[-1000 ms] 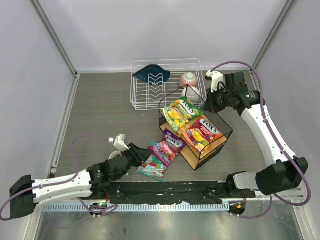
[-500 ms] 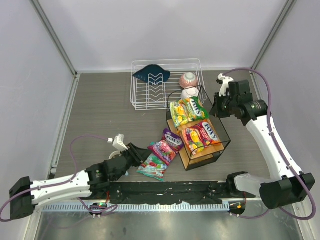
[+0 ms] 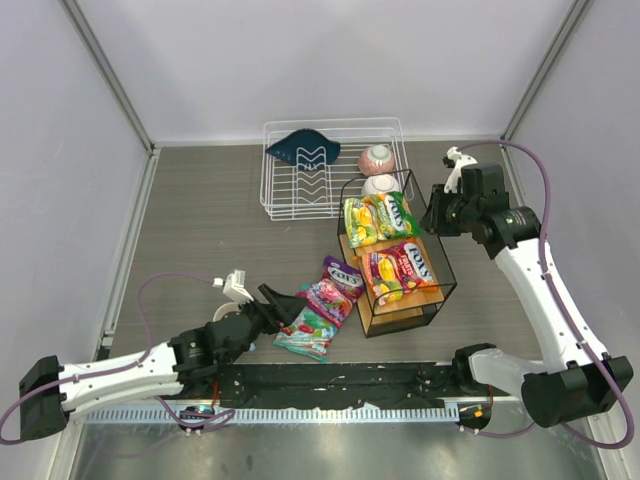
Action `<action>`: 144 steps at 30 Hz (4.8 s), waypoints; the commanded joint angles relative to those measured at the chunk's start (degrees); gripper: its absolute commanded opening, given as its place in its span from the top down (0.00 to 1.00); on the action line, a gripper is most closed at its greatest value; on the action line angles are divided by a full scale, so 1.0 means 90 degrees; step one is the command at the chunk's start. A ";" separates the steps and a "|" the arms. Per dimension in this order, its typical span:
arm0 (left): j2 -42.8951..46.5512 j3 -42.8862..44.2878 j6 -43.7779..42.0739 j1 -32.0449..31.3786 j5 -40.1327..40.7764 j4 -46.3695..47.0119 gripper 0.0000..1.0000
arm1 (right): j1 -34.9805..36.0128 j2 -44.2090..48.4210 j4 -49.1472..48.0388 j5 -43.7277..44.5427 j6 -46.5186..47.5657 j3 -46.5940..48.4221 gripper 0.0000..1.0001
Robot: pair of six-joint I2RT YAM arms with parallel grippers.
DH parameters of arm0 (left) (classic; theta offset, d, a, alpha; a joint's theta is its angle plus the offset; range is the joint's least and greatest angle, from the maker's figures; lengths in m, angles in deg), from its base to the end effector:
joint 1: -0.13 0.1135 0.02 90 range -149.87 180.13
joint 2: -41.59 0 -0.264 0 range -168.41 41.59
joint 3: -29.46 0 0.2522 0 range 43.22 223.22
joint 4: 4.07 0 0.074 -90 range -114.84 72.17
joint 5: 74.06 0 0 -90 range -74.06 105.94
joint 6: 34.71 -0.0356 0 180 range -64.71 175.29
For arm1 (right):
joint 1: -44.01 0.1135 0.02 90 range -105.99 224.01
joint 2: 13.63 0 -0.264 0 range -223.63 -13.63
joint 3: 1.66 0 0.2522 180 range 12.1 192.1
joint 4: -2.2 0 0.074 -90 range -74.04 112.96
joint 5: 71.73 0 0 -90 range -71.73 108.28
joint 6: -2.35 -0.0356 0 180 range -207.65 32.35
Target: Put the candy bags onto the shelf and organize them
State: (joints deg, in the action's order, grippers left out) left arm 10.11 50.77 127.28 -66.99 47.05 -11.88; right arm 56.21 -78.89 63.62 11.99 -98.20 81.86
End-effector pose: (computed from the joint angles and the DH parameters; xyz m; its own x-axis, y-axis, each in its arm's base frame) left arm 0.0723 -0.1241 0.1746 -0.6056 -0.6592 -0.4458 0.0707 0.5134 -0.8552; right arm 0.2228 0.0522 0.3575 -0.7100 0.0327 -0.7034 -0.1608 0.9650 0.2071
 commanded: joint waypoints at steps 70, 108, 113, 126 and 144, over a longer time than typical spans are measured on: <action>-0.2477 0.0606 -0.0186 -0.0024 -0.0205 -0.0156 0.16 | 0.0030 0.0961 -0.0745 -0.0513 -0.0068 -0.0241 0.62; -0.1884 -0.0155 0.0322 0.0299 0.0674 0.0764 0.21 | 0.0030 0.0932 -0.0627 -0.0552 0.0088 -0.0300 0.60; -0.1258 -0.0195 0.0049 0.0299 0.0547 0.0949 0.19 | 0.0030 0.0932 -0.0627 -0.0542 0.0107 -0.0309 0.60; -0.2369 0.0010 0.0263 0.0299 -0.0166 0.1896 0.13 | 0.0030 0.1010 -0.0628 -0.0523 0.0078 -0.0368 0.60; -0.2536 0.0430 -0.0001 0.0299 -0.0068 0.1847 0.14 | 0.0021 0.0981 -0.0598 -0.0483 0.0137 -0.0436 0.60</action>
State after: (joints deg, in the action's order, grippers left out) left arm -11.45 53.20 128.13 -64.56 45.39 2.22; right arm 56.39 -70.86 58.71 6.99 -97.94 78.38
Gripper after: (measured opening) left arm 0.858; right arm 0.401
